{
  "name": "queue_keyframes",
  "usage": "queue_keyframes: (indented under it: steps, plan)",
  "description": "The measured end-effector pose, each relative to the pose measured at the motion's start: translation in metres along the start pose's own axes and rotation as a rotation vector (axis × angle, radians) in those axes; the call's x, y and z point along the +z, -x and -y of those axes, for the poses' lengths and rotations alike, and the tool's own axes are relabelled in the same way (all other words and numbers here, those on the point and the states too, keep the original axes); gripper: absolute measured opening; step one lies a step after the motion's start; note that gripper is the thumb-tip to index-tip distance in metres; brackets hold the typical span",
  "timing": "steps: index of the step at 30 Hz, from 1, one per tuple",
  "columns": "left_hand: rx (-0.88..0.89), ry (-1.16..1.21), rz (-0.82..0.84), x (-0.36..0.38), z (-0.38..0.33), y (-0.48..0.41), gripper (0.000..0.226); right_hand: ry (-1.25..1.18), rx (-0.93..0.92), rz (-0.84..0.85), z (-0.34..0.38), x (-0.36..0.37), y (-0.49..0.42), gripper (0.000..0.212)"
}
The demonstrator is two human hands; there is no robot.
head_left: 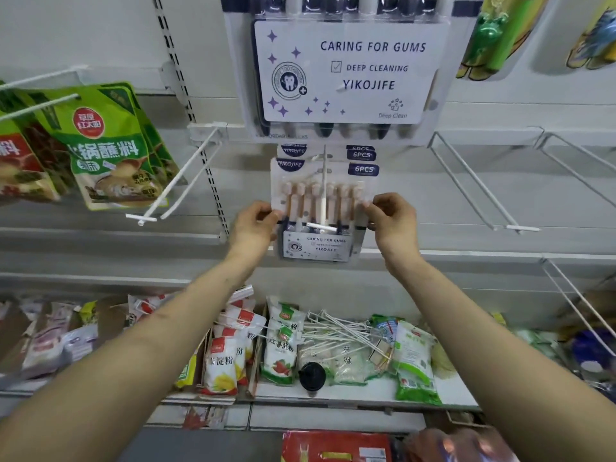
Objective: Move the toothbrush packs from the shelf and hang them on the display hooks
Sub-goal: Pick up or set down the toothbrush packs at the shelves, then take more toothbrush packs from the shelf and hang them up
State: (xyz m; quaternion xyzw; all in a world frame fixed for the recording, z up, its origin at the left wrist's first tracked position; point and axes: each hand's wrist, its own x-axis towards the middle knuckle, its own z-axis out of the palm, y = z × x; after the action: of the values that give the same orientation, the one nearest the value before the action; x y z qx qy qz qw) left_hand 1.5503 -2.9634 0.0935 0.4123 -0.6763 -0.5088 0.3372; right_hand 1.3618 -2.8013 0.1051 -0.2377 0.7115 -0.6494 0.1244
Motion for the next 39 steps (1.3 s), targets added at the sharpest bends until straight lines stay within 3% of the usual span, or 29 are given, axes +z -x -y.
queue_keyframes:
  steps: [13,18,23,26,31,39]
  plan:
    - [0.011,-0.081,-0.028,0.021,-0.009,-0.047,0.006,0.082,0.024,-0.057,0.004,0.014,-0.043,0.008]
    - [-0.019,-0.096,-0.004,0.014,-0.005,-0.037,0.012,0.158,0.053,-0.096,0.008,0.010,-0.030,0.020]
    - [-0.050,-0.258,0.029,-0.001,0.006,-0.003,0.012,0.246,0.068,-0.121,0.010,-0.005,0.017,0.024]
    - [0.057,-0.434,0.167,-0.003,0.003,0.036,0.022,0.368,0.034,-0.072,0.010,-0.020,0.064,0.025]
    - [0.378,-0.701,0.464,0.032,-0.006,0.111,0.037,0.737,-0.064,-0.022,0.004,-0.069,0.148,0.039]
    - [0.838,-0.801,0.795,0.165,-0.048,0.265,0.056,1.237,0.051,-0.225,-0.010,-0.217,0.265,0.045]
